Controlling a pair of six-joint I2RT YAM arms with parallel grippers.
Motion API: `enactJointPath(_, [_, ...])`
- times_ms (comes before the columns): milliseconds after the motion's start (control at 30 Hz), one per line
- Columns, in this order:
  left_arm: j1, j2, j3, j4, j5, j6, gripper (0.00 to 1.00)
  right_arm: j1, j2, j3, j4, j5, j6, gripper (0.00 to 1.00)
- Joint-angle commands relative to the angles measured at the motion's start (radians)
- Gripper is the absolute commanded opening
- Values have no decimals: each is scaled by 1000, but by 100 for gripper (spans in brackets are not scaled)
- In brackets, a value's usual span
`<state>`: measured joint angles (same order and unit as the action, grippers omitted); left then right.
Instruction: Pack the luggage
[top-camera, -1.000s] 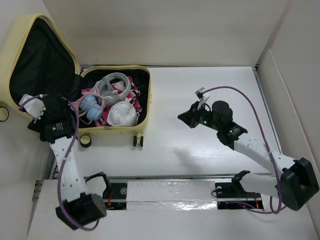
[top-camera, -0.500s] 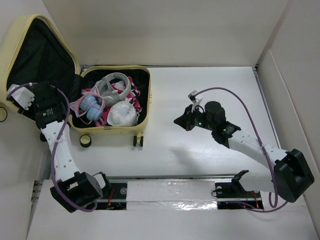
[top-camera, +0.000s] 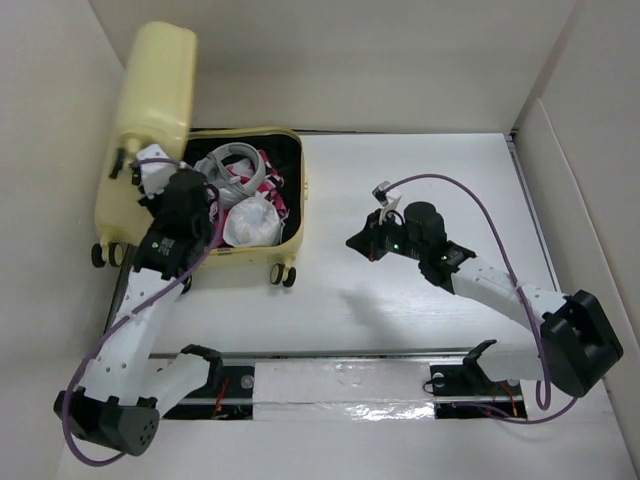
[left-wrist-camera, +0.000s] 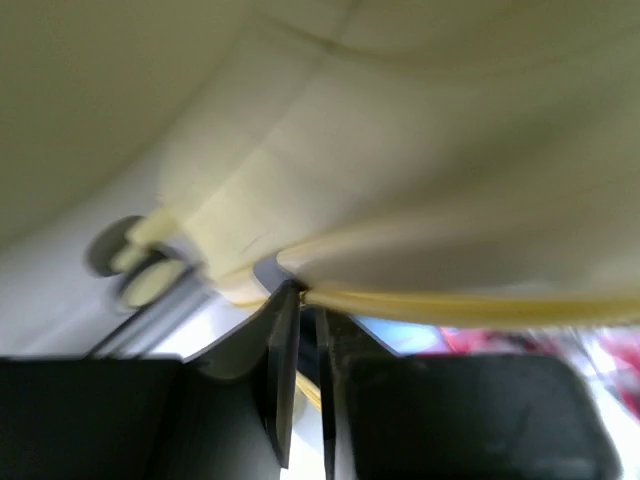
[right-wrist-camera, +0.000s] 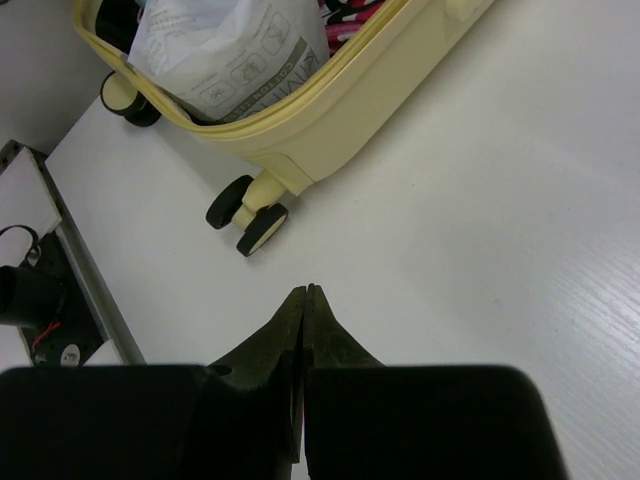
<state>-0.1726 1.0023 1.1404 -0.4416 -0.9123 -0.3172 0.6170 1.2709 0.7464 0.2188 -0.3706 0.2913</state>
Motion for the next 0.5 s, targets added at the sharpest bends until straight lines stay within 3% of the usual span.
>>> enactJointPath(0, [-191, -47, -81, 130, 48, 51, 0, 10, 36, 44, 57, 10, -1, 2])
enactJointPath(167, [-378, -76, -189, 173, 186, 165, 0, 10, 65, 48, 63, 13, 8, 2])
enactJointPath(267, [-393, -53, -186, 133, 395, 184, 0, 1, 73, 47, 56, 36, 9, 4])
enactJointPath(300, [-393, -54, -189, 126, 505, 196, 18, 1, 71, 45, 56, 42, 9, 4])
enactJointPath(367, [-393, -83, -197, 98, 610, 207, 42, -10, 65, 39, 53, 58, 12, 4])
enactJointPath(467, [-393, -172, -203, 70, 693, 210, 54, -19, 65, 34, 54, 73, 16, 6])
